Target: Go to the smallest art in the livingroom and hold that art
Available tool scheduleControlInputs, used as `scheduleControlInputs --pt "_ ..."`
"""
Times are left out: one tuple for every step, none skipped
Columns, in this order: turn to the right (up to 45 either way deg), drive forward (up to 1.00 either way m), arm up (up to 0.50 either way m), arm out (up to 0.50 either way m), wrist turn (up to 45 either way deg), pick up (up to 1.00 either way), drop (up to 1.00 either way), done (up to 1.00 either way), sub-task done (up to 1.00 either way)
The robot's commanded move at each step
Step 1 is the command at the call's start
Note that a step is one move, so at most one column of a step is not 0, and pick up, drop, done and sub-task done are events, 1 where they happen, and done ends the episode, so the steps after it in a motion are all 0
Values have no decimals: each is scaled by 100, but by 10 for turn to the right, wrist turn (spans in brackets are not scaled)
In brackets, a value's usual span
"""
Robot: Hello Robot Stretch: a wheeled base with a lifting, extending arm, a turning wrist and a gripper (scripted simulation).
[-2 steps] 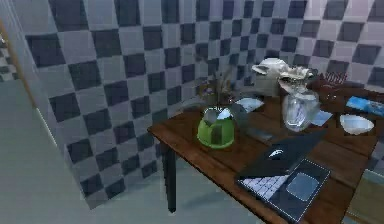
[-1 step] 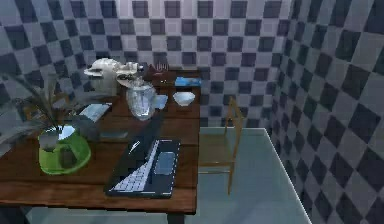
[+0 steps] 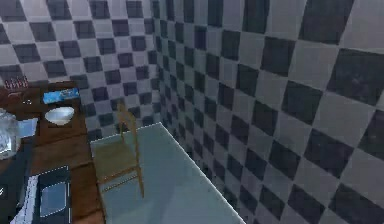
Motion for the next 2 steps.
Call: scheduleControlInputs --pt "0 45 0 0 0 0 0 0 0" --pt "0 95 0 0 0 0 0 0 0"
